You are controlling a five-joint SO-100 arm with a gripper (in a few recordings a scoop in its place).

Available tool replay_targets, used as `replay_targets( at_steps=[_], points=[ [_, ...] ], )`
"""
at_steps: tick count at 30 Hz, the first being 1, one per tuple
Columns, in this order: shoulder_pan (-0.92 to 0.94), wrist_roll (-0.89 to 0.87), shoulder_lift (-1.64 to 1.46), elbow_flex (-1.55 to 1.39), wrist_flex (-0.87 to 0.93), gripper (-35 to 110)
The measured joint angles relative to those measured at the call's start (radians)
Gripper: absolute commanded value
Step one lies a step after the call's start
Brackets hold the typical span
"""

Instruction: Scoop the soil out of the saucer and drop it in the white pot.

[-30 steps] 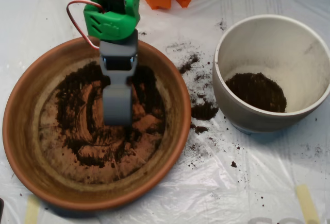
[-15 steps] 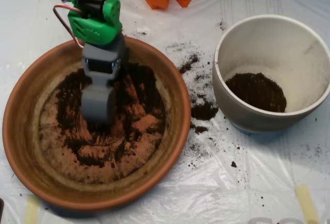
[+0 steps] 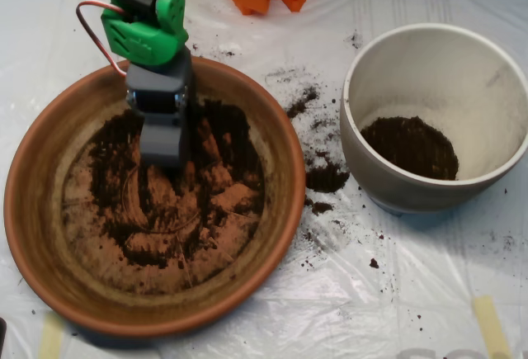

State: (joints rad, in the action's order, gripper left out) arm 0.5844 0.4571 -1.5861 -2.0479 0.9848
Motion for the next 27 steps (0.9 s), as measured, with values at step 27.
replay_targets(
  at_steps=[27],
  points=[
    [-0.158, -0.132, -0.127, -0.005, 0.127, -1]
  ],
)
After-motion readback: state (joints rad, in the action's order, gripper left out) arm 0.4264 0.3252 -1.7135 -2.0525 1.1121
